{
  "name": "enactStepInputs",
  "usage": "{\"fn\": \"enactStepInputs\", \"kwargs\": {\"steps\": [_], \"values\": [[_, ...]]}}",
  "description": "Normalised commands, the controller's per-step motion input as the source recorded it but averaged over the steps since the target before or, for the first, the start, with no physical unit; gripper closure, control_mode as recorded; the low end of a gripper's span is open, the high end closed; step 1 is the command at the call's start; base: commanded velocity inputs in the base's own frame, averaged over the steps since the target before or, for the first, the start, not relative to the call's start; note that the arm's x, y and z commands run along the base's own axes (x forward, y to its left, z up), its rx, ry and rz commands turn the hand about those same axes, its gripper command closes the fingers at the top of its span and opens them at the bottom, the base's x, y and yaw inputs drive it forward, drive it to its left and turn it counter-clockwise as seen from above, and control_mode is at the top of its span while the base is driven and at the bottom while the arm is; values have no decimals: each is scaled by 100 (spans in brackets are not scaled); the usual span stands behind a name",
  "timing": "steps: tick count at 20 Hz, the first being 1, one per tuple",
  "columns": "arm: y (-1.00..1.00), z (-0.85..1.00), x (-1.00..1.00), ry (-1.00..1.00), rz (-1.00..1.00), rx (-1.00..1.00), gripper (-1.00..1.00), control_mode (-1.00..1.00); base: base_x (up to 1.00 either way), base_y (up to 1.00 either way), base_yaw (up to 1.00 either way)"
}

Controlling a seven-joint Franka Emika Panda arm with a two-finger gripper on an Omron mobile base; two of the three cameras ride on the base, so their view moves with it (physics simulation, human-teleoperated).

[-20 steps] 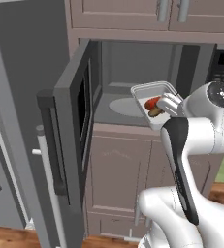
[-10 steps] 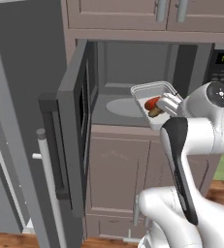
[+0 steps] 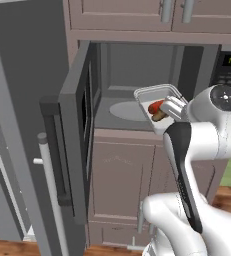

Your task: Place the tupperware containing the fish and carrot meal in the microwave. Close the microwave door and press the start button to reheat the meal.

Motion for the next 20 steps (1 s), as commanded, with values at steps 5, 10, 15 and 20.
{"fn": "enactStepInputs", "kwargs": {"steps": [5,10,15,20], "values": [[-7,-13,3,-4,0,1,100,-100,0,0,0],[-6,-15,30,0,0,0,100,-100,0,0,0],[-2,-13,45,1,0,1,100,-100,0,0,0],[-3,-12,51,0,0,1,100,-100,0,0,0]]}}
